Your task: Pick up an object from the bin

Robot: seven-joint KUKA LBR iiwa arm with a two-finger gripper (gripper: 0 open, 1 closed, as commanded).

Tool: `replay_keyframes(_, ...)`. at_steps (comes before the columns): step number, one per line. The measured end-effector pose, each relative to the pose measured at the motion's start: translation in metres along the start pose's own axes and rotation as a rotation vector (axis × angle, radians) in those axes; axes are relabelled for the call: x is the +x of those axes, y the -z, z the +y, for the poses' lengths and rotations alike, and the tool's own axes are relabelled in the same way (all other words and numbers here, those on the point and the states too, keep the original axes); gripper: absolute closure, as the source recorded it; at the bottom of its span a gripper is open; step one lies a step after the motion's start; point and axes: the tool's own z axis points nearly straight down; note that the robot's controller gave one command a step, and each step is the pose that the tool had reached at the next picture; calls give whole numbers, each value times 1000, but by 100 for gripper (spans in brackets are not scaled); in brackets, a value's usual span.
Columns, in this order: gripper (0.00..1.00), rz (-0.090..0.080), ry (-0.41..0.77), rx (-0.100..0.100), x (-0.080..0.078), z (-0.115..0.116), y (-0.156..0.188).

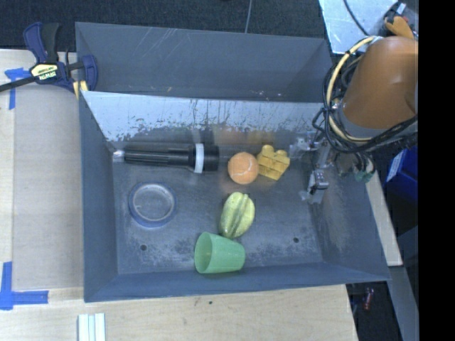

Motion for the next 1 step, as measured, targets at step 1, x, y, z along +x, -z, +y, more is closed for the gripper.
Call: replay_keyframes(1,0,0,0,0,0,0,0)
